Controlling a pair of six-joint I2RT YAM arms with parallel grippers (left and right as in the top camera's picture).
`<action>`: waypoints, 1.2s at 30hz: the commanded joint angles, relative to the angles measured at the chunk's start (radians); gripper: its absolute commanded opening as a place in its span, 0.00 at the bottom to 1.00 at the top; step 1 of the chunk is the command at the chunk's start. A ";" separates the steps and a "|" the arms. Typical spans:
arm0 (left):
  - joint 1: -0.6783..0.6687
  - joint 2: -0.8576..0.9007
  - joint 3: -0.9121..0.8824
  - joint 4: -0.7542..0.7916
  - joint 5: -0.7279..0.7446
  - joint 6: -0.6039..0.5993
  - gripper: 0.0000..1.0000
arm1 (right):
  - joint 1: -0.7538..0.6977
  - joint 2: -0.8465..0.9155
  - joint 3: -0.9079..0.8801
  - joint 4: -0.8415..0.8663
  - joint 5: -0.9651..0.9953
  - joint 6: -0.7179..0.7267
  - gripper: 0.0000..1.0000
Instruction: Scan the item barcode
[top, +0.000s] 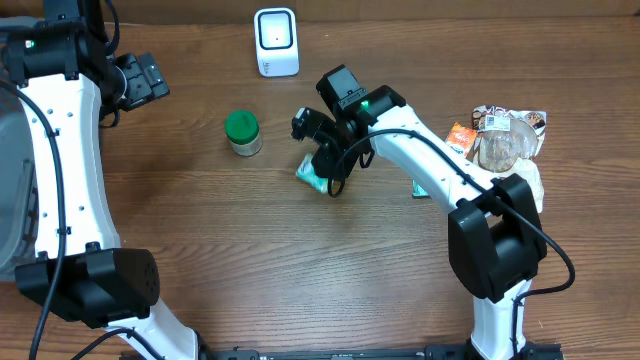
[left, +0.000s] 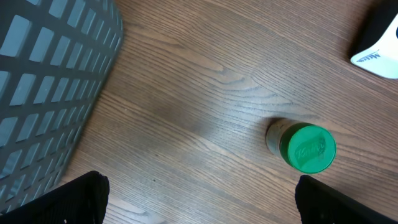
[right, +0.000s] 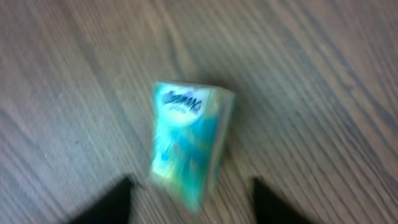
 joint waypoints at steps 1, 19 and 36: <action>-0.007 0.007 0.004 0.000 -0.005 0.003 1.00 | -0.038 0.008 0.000 0.035 -0.019 0.249 0.86; -0.007 0.007 0.004 0.000 -0.005 0.003 1.00 | -0.055 0.010 -0.134 0.115 -0.053 1.076 0.41; -0.007 0.007 0.004 0.000 -0.005 0.003 1.00 | 0.059 0.012 -0.216 0.226 0.092 1.105 0.15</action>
